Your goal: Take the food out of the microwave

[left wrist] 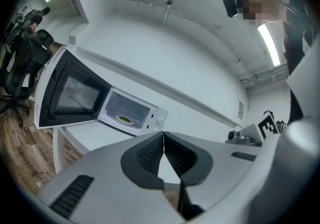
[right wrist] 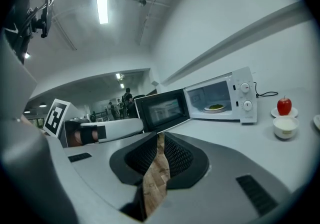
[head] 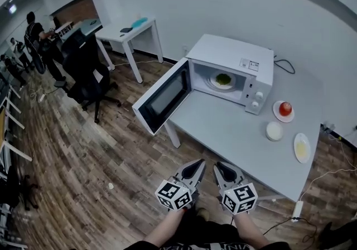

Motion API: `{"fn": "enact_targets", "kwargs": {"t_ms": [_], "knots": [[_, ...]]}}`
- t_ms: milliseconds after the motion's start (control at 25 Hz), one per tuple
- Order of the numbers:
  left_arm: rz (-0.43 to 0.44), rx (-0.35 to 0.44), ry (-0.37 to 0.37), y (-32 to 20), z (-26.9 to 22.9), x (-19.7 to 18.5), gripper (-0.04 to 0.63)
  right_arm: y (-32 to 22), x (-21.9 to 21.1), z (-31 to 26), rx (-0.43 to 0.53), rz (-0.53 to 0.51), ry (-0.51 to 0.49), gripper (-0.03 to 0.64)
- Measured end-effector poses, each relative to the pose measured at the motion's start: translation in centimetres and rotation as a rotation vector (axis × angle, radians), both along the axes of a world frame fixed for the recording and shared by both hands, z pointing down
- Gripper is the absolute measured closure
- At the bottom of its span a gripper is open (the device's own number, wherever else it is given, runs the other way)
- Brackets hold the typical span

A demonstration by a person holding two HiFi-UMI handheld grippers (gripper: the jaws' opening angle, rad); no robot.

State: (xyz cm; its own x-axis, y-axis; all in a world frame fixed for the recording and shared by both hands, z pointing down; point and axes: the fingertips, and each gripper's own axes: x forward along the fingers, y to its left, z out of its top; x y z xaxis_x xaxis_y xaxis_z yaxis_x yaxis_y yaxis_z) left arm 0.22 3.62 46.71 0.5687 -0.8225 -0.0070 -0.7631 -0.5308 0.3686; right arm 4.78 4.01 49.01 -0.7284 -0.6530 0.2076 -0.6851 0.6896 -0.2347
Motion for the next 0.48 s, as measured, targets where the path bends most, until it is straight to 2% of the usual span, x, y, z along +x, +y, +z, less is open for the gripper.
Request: {"fn": "enact_targets", "kwargs": {"t_ms": [160,480], "knots": [[0.018,-0.027,0.014,-2.6,1.2,-0.2,0.584,-2.2,-0.3,0.8,-0.016,0.015,0.012,0.557],[0.086,0.023,0.004,-9.9,-1.4,-0.7,0.584,-9.4,-1.5,-1.5,0.029,0.059,0.019,0.557]]}}
